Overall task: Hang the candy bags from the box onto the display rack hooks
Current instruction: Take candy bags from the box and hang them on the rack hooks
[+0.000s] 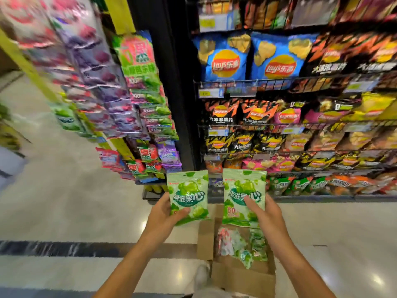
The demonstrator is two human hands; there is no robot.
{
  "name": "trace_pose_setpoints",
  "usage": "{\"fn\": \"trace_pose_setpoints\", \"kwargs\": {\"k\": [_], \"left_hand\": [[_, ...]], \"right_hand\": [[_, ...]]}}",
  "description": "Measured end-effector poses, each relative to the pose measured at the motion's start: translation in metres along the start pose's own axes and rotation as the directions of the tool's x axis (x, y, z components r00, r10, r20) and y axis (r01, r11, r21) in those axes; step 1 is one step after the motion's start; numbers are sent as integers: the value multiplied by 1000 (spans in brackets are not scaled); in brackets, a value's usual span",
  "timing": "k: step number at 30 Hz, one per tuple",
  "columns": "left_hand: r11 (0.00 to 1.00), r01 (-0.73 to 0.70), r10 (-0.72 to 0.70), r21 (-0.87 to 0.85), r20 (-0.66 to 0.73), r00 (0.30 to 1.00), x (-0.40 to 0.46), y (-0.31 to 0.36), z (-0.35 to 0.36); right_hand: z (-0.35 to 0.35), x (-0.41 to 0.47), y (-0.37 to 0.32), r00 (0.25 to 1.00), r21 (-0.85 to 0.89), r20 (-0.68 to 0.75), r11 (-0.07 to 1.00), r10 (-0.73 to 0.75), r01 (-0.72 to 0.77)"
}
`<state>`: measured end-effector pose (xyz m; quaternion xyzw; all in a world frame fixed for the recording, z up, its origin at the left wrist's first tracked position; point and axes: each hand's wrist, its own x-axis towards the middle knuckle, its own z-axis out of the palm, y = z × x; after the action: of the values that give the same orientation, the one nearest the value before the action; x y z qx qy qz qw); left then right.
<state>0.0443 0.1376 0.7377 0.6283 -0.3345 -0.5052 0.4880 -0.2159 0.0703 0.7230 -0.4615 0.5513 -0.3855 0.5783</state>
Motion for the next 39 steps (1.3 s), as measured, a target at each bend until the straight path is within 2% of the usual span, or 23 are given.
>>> {"fn": "trace_pose_setpoints", "kwargs": {"k": [5,10,16,22,27,31,39], "left_hand": [[997,-69,65,-21,-159,985,-34,19,-54],[988,-154,143,-28,-239,961,-46,32,-117],[968,-246,227,-53,-234,945,-46,54,-203],[946,-320,302,-43,-235,924,-35,84,-322],[927,-374,356,-35,-236,904,-18,102,-402],[926,-376,356,-42,-237,904,10,109,-441],[934,-354,330,-39,-280,902,76,121,-475]], "right_hand": [[52,-12,-21,989,-1,117,996,-91,91],[109,-25,-42,972,-42,193,988,-135,146],[196,-40,-62,957,-66,199,971,-214,231],[303,-50,-91,937,-84,175,944,-302,320],[374,-50,-105,932,-75,155,937,-329,343],[414,-38,-103,935,-72,160,941,-316,330],[484,31,-114,922,-37,230,944,-310,327]]}}
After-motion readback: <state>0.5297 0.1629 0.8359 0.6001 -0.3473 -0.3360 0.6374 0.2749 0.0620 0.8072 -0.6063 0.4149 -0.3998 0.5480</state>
